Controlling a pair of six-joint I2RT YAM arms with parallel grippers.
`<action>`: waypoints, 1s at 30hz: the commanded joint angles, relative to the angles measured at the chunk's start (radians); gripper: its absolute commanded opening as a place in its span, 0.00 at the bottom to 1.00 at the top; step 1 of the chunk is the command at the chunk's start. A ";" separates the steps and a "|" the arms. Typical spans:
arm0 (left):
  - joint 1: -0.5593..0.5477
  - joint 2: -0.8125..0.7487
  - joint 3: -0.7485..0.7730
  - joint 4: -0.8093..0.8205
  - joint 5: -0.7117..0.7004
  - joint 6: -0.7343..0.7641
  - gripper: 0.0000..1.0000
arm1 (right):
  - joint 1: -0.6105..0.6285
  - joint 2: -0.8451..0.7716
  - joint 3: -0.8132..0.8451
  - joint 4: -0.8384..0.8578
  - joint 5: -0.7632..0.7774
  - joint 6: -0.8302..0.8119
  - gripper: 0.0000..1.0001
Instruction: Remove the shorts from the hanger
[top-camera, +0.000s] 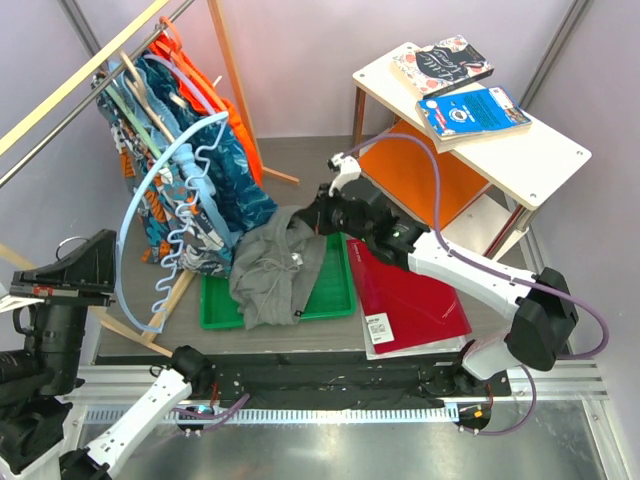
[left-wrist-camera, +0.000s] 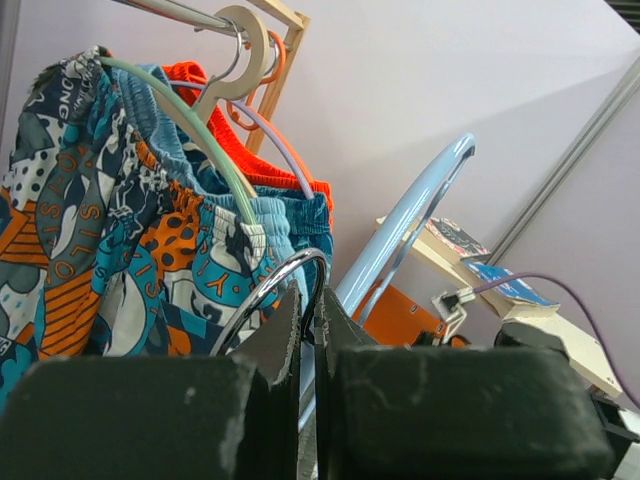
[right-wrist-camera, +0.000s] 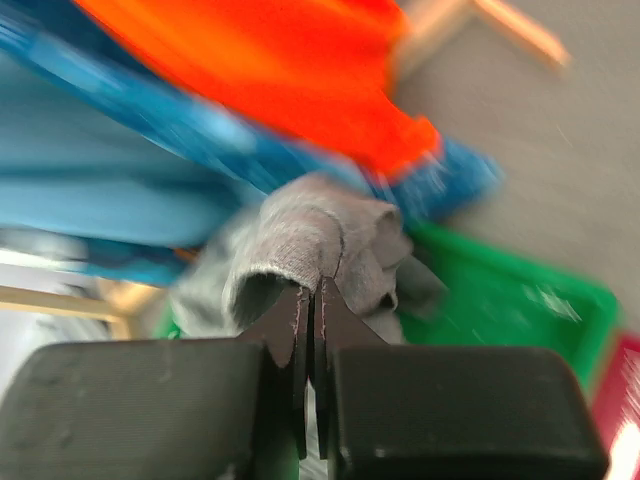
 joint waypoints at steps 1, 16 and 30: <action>0.006 0.032 0.014 0.032 0.025 -0.022 0.00 | 0.003 -0.071 -0.108 0.002 0.022 -0.001 0.01; 0.005 0.048 -0.037 0.033 0.032 -0.070 0.00 | 0.115 0.234 -0.233 0.109 -0.175 0.038 0.01; 0.006 0.102 -0.034 -0.027 0.091 -0.084 0.00 | 0.112 0.119 -0.191 -0.210 0.047 -0.024 0.41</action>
